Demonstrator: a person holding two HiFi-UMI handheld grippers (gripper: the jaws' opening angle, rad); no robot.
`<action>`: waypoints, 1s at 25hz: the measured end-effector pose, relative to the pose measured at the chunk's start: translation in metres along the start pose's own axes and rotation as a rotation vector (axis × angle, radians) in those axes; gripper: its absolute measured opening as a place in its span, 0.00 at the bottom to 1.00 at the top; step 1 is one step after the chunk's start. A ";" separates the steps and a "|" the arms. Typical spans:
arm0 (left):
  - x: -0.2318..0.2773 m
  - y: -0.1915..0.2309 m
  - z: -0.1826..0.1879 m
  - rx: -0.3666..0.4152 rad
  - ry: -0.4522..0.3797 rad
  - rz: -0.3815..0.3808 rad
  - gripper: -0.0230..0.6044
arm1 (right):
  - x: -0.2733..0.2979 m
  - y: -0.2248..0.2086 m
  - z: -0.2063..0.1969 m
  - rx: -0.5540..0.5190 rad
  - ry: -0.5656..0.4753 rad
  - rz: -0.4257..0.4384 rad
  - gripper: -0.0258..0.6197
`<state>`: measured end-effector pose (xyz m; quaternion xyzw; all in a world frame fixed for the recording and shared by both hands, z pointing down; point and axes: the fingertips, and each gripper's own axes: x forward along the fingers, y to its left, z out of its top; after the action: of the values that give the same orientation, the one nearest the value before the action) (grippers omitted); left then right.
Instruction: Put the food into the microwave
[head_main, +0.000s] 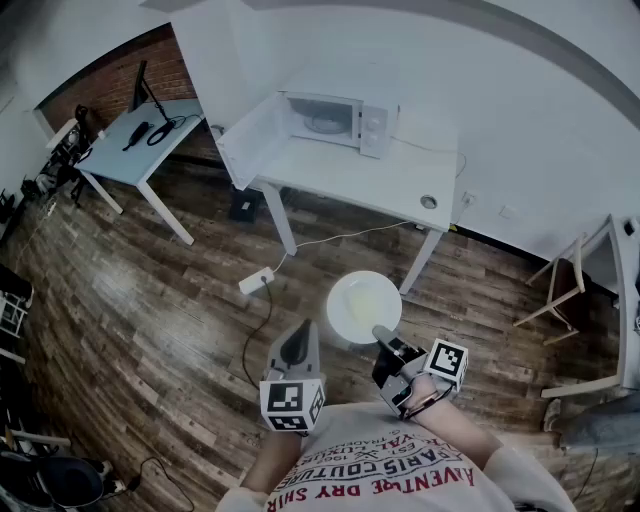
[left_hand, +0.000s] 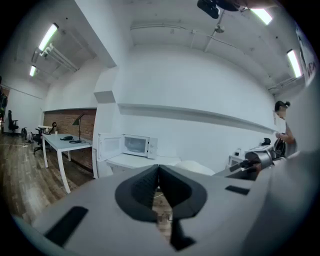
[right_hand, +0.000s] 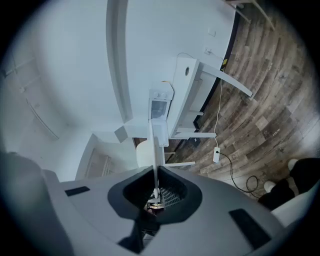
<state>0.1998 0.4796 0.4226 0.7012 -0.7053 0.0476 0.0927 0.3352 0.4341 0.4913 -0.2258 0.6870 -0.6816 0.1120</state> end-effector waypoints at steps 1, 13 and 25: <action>0.001 0.000 -0.001 0.002 0.000 -0.002 0.05 | 0.001 0.000 0.000 0.001 0.002 0.003 0.08; 0.008 -0.001 0.002 0.004 -0.002 -0.014 0.05 | 0.008 0.015 0.005 -0.071 0.000 0.038 0.08; 0.017 0.013 -0.011 -0.024 0.035 -0.025 0.05 | 0.026 0.005 0.003 -0.032 -0.002 0.024 0.08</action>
<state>0.1872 0.4652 0.4377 0.7077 -0.6955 0.0500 0.1142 0.3133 0.4190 0.4903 -0.2201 0.7005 -0.6687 0.1173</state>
